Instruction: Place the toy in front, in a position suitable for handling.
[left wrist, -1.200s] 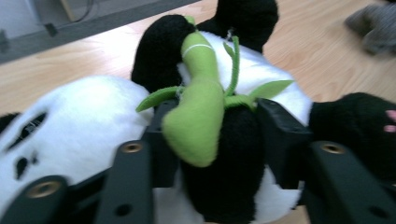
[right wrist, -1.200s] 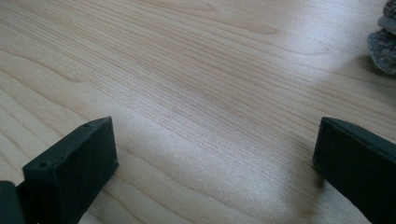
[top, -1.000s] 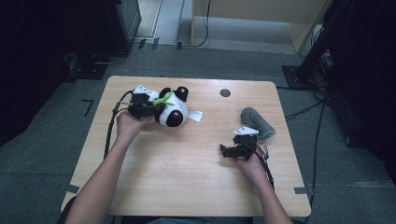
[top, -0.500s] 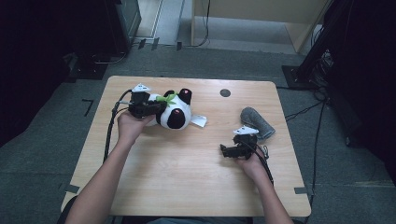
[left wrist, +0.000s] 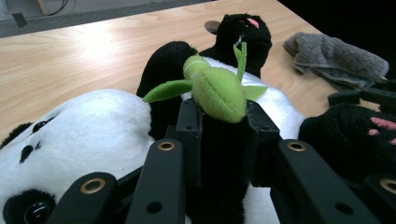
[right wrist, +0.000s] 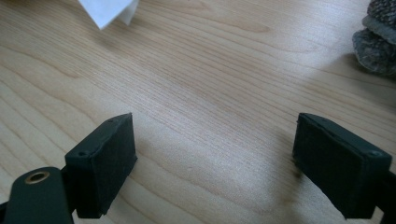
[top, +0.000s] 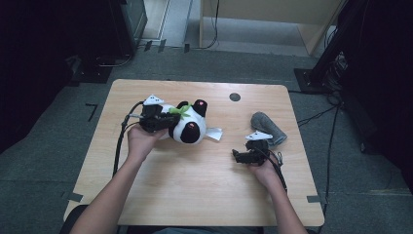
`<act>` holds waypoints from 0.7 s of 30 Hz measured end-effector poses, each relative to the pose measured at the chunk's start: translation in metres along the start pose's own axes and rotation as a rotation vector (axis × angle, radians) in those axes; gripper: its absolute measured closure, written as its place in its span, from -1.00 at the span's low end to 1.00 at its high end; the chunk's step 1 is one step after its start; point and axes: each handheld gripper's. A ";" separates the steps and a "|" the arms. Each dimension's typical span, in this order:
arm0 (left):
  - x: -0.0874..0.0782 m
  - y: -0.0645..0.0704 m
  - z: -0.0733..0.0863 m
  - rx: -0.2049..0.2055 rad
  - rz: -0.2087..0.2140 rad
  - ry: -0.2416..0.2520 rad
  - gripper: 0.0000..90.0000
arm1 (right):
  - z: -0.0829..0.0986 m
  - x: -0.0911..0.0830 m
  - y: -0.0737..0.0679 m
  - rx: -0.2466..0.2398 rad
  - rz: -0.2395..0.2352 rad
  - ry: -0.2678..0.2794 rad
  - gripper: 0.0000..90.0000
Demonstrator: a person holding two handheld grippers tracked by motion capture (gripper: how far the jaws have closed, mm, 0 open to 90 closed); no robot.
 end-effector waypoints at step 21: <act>-0.012 0.072 0.034 0.005 0.054 -0.035 0.61 | 0.002 -0.001 0.000 -0.017 -0.019 0.013 -0.71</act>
Point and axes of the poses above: each handheld gripper's, and its own axes: x roughly forward along the jaws, z roughly out of its underside, y roughly to its right, and after that the axes turned 11 degrees about y, right-handed
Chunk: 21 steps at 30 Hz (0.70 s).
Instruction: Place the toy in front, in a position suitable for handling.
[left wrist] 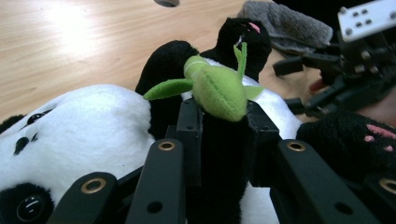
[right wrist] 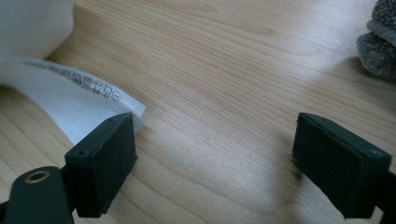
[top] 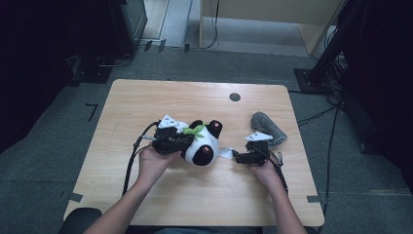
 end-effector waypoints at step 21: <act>-0.007 -0.006 0.001 0.007 0.093 0.014 -0.17 | 0.000 -0.001 0.000 0.003 -0.001 -0.003 -0.69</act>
Point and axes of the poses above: each handheld gripper's, and its own axes: x roughly forward along the jaws, z roughly out of its underside, y roughly to its right, and after that the axes turned 11 degrees about y, right-handed
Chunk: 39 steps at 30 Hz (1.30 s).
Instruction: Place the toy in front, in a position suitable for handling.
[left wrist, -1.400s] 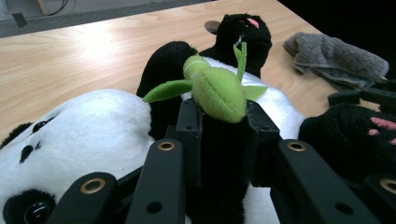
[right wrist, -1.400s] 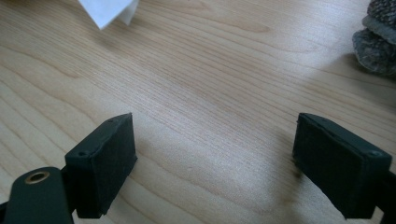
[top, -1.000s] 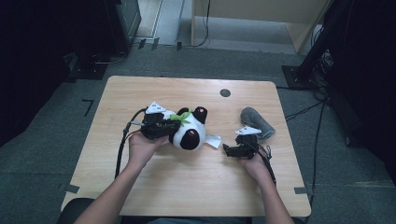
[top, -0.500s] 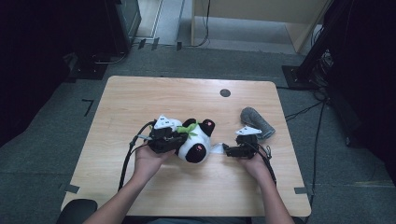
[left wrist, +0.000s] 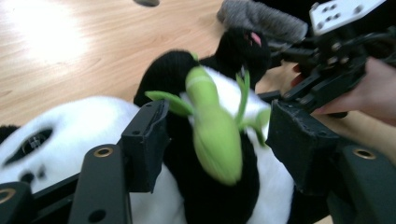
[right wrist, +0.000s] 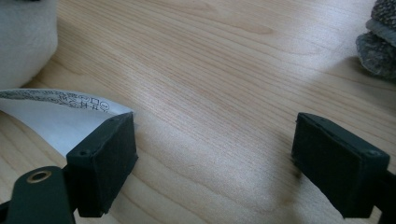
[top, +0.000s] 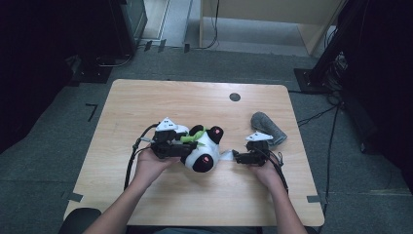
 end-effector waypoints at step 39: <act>-0.054 -0.045 -0.001 0.117 -0.016 -0.036 0.25 | -0.039 -0.050 -0.056 0.036 -0.130 0.067 0.14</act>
Point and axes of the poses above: each handheld gripper's, and its own axes: x roughly forward along the jaws, z roughly out of its underside, y roughly to its right, and after that the axes turned 11 degrees about y, right-handed
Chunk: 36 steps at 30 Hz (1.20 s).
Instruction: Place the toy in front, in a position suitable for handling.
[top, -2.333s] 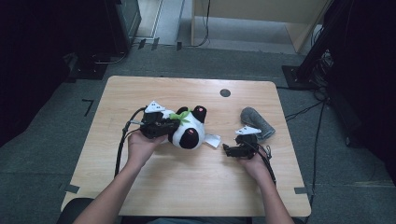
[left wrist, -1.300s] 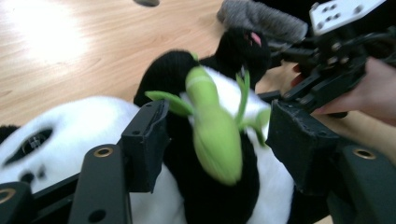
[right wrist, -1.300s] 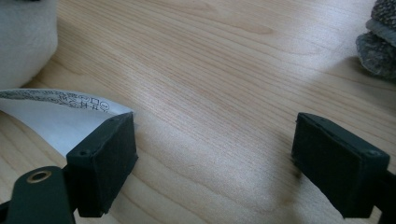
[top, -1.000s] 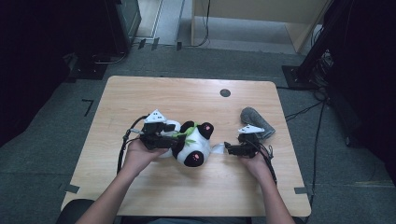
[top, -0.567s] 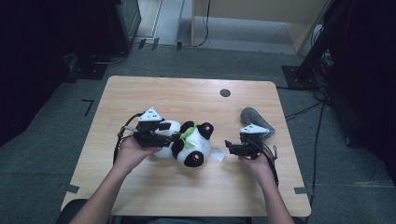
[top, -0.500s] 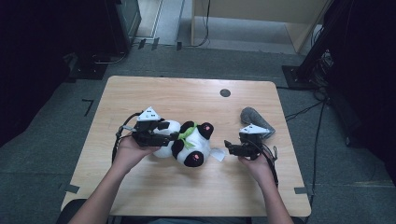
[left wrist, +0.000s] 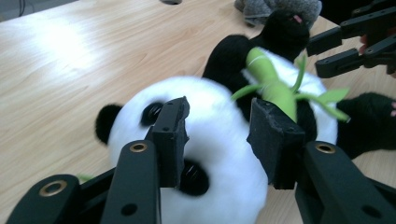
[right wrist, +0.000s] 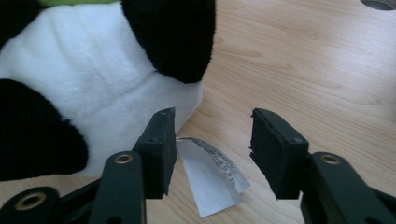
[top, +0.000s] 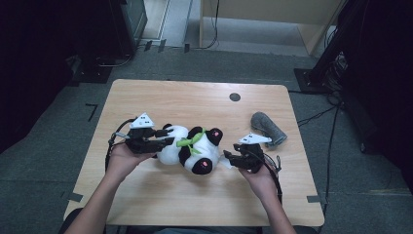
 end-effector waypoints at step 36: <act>0.002 -0.047 0.049 -0.143 -0.018 0.000 0.24 | 0.002 0.021 -0.022 -0.024 -0.124 -0.033 0.72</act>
Point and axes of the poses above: each handheld gripper's, and its own axes: x roughly forward along the jaws, z roughly out of its underside, y roughly to its right, and after that the axes turned 11 degrees about y, right-handed
